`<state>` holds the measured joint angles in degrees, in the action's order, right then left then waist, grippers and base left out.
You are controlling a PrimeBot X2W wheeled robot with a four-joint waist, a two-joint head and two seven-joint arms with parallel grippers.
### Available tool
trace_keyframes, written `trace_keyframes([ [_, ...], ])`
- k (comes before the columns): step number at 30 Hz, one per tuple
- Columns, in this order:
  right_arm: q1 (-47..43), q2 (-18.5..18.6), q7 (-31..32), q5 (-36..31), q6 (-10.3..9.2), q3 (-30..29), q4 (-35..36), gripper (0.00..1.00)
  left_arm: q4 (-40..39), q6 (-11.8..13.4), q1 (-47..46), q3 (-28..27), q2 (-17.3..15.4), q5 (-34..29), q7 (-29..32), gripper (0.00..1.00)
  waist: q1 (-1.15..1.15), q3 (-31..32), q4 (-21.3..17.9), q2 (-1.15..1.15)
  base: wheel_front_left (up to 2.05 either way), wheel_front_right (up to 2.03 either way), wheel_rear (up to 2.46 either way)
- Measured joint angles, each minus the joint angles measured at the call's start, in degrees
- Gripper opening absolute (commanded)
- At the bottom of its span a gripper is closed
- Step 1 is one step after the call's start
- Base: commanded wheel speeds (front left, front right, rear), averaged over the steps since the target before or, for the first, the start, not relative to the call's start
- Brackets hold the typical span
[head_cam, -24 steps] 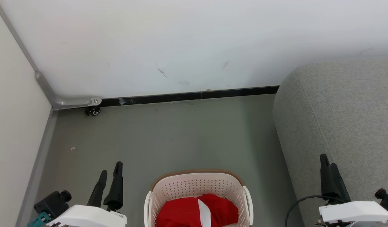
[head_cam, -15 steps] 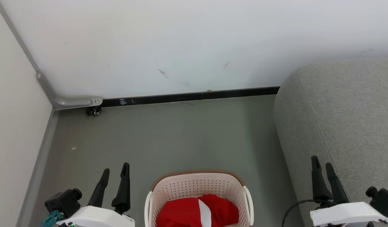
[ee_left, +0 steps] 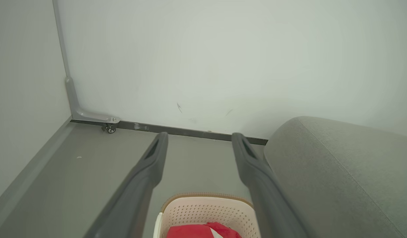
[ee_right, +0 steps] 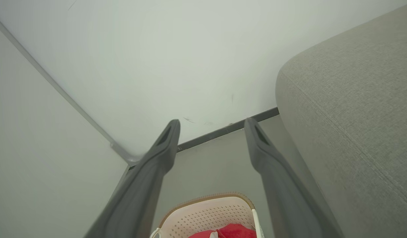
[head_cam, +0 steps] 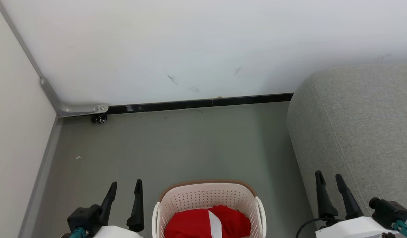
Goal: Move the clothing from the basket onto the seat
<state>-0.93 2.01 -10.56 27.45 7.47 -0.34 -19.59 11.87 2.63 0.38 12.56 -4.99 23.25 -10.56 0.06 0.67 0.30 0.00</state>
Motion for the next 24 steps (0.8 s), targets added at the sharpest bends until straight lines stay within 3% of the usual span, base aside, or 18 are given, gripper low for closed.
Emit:
trace_keyframes([
  [16,0.03,0.08,-3.14,-12.79,0.0,-0.19,-2.57,1.0,0.85,3.27,0.68,1.56,-0.09,-13.32,-3.31,1.0,-0.02,0.03,-0.23,0.0,0.0,0.0,0.0],
  [24,0.04,0.09,-3.32,-14.37,0.0,-0.43,-3.22,1.0,1.34,3.94,0.68,1.25,-0.11,-14.99,-3.59,1.0,-0.02,-0.05,-0.3,0.0,0.0,0.0,0.0],
])
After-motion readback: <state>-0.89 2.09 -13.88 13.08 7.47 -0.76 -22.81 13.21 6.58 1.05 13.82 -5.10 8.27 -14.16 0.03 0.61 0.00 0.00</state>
